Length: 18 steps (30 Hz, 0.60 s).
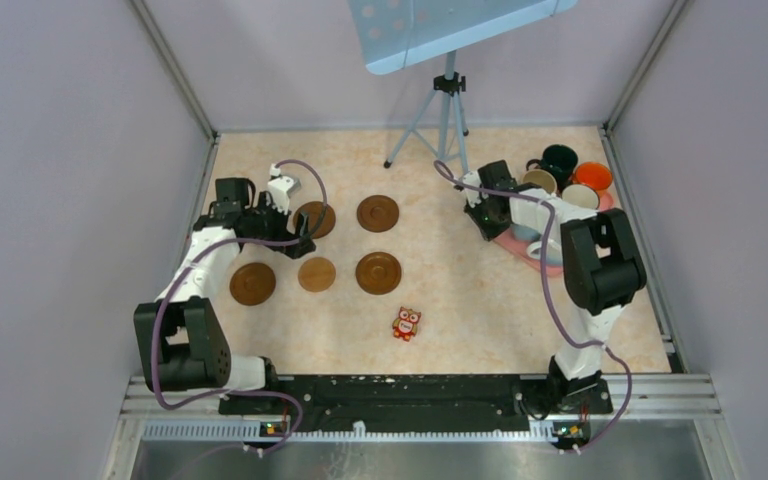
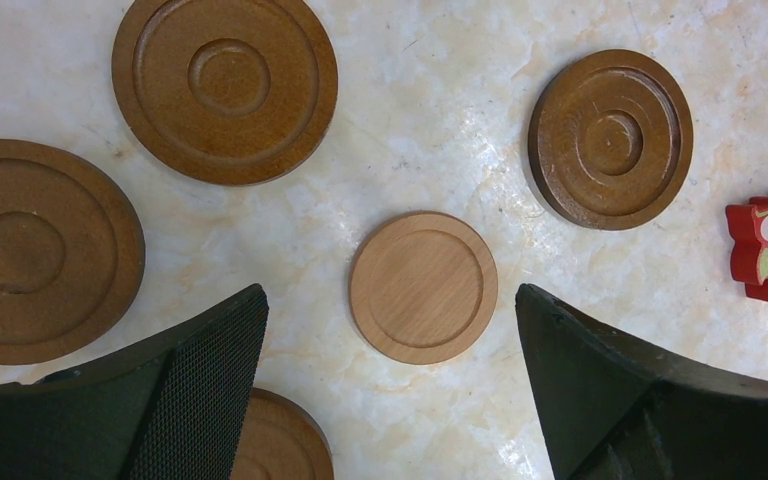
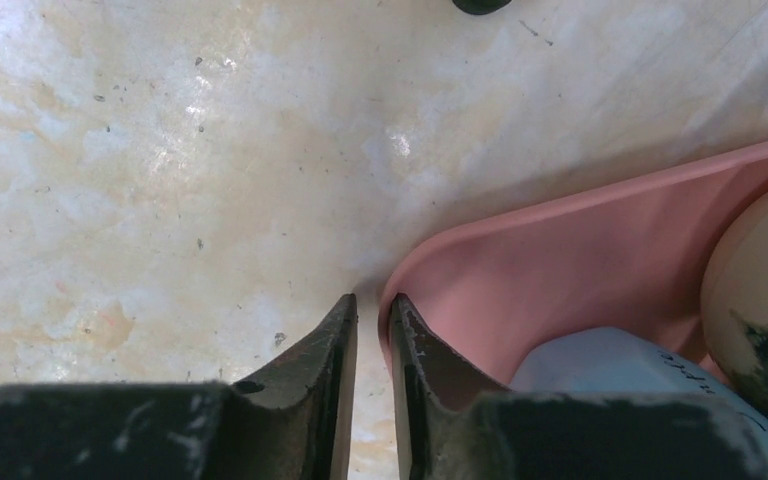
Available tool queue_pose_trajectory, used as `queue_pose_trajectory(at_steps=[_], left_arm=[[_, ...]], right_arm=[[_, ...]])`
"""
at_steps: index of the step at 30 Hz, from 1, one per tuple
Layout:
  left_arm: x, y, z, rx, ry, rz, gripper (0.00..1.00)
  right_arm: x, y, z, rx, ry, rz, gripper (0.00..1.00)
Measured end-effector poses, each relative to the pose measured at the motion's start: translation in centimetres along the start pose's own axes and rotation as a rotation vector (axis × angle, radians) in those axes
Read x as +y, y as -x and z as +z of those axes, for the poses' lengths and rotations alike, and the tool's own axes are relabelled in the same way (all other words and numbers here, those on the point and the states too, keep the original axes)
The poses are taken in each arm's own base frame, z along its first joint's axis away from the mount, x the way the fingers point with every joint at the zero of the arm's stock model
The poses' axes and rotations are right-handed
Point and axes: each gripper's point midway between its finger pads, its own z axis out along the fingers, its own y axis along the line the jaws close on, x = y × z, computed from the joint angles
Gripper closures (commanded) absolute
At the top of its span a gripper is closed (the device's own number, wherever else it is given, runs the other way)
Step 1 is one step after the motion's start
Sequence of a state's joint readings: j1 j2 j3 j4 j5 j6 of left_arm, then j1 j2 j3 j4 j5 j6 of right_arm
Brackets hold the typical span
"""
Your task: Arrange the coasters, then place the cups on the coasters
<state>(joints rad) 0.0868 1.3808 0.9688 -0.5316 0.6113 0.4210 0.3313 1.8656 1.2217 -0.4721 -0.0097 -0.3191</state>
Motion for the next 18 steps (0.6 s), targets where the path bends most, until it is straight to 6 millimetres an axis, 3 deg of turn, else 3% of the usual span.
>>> queue_pose_trajectory(at_steps=[6, 18], left_arm=[[0.0, 0.1, -0.1, -0.005, 0.001, 0.004, 0.01], [0.0, 0.6, -0.3, -0.014, 0.005, 0.010, 0.01]], right_arm=[[0.0, -0.3, -0.2, -0.034, 0.000, -0.031, 0.90], [4.1, -3.4, -2.0, -0.026, 0.113, -0.088, 0.92]])
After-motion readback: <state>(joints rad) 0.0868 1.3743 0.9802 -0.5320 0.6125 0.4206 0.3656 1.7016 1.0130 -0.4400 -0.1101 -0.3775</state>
